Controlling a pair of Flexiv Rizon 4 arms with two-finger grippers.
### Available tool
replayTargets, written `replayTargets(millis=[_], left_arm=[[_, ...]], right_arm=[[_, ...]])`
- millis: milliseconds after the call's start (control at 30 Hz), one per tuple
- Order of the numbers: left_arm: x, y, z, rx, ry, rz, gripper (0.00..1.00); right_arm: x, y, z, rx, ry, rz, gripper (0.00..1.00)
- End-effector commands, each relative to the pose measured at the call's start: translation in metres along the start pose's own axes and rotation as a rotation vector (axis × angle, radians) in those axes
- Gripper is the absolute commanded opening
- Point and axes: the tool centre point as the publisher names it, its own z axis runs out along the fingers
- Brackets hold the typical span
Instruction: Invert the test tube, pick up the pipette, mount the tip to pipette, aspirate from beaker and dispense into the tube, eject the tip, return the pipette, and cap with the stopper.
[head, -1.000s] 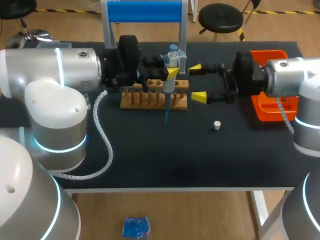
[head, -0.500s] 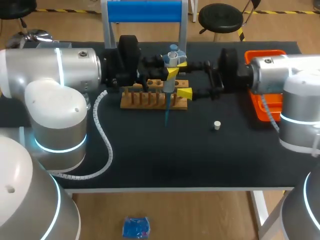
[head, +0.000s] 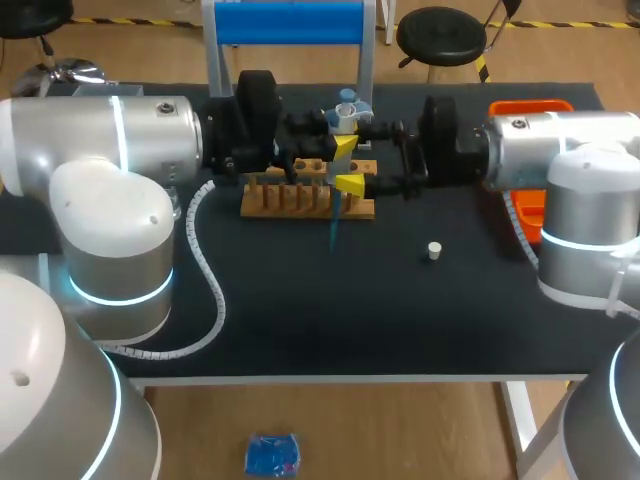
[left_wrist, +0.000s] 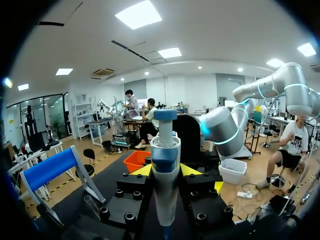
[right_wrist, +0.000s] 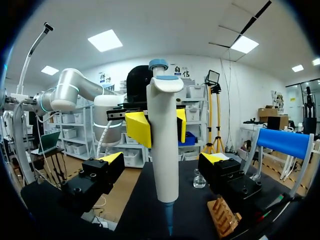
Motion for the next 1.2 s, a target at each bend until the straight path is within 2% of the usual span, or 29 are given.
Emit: replayTargets(millis=[33,567,633,667,733,833,1067,1167,1200], left_arm=[[0.0,-0.001,-0.001,-0.001,0.002,-0.001,0.0],[0.0,-0.001,-0.001,-0.001,0.002,-0.001,0.0],[0.0,-0.001,-0.001,-0.001,0.002,-0.001,0.0],[0.0,-0.001,-0.001,-0.001,0.002,-0.001,0.0],[0.0,-0.001,-0.001,-0.001,0.002,-0.001,0.0],[0.0,-0.001,-0.001,-0.001,0.002,-0.001,0.0],[0.0,-0.001,-0.001,-0.001,0.002,-0.001,0.0],[0.0,-0.001,-0.001,-0.001,0.002,-0.001,0.0],[0.0,-0.001,-0.001,-0.001,0.002,-0.001,0.0]], right_arm=[[-0.001,0.001,0.008,-0.005,-0.013,-0.006,1.0],[-0.012,0.004,0.018,-0.007,-0.028,-0.016,1.0],[-0.013,0.005,0.018,-0.007,-0.029,-0.017,0.94],[-0.013,0.005,0.017,-0.007,-0.03,-0.017,0.85],[-0.013,0.005,0.016,-0.009,-0.03,-0.018,0.49],[-0.013,0.005,0.015,-0.01,-0.03,-0.016,0.39],[-0.013,0.004,0.011,-0.022,-0.027,-0.005,0.33],[-0.014,0.003,0.01,-0.03,-0.027,0.001,0.27],[-0.014,0.003,0.009,-0.032,-0.027,0.002,0.21]])
